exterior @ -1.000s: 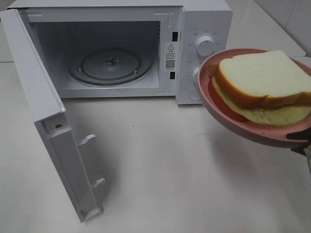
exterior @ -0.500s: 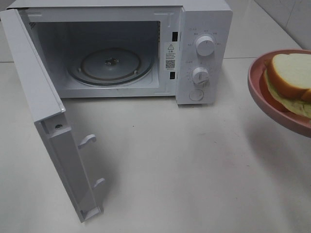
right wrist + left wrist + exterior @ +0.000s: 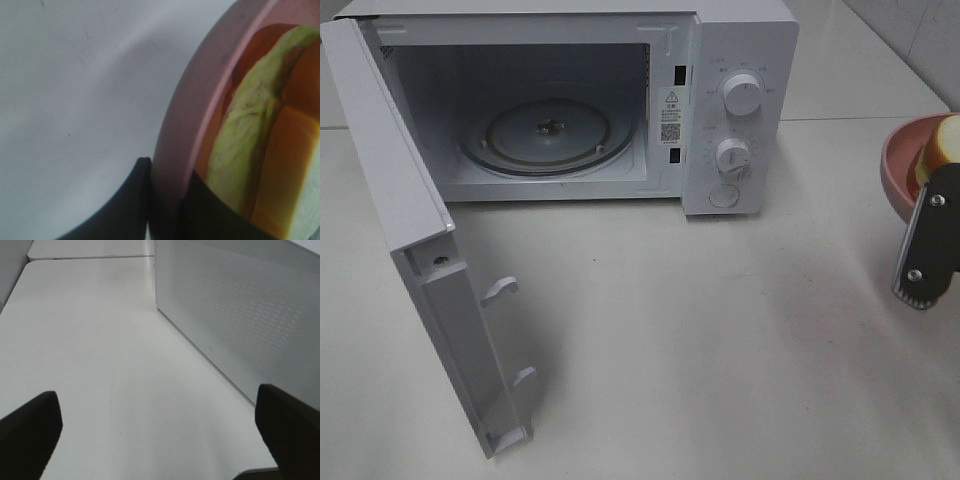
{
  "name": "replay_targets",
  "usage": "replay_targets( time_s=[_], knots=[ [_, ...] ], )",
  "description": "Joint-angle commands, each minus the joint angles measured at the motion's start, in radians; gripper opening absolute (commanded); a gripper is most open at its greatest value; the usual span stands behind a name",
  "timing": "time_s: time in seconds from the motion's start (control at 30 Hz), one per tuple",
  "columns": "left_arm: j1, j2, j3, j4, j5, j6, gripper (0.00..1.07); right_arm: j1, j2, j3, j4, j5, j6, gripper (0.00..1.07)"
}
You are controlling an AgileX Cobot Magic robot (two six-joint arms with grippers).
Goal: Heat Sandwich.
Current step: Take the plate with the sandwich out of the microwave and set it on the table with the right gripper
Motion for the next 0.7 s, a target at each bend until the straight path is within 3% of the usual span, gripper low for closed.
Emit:
replay_targets(
  time_s=[0.03, 0.37, 0.7],
  knots=[
    [0.005, -0.020, 0.005, -0.001, -0.012, -0.006, 1.03, -0.005, 0.083, -0.038, -0.057, 0.044, 0.134, 0.02],
    [0.005, -0.020, 0.005, -0.001, -0.012, -0.006, 1.03, -0.006, 0.326, -0.166, -0.059, 0.171, 0.477, 0.02],
    [0.005, -0.020, 0.005, -0.001, -0.012, -0.006, 1.03, -0.006, 0.498, -0.219, -0.059, 0.178, 0.693, 0.03]
  ],
)
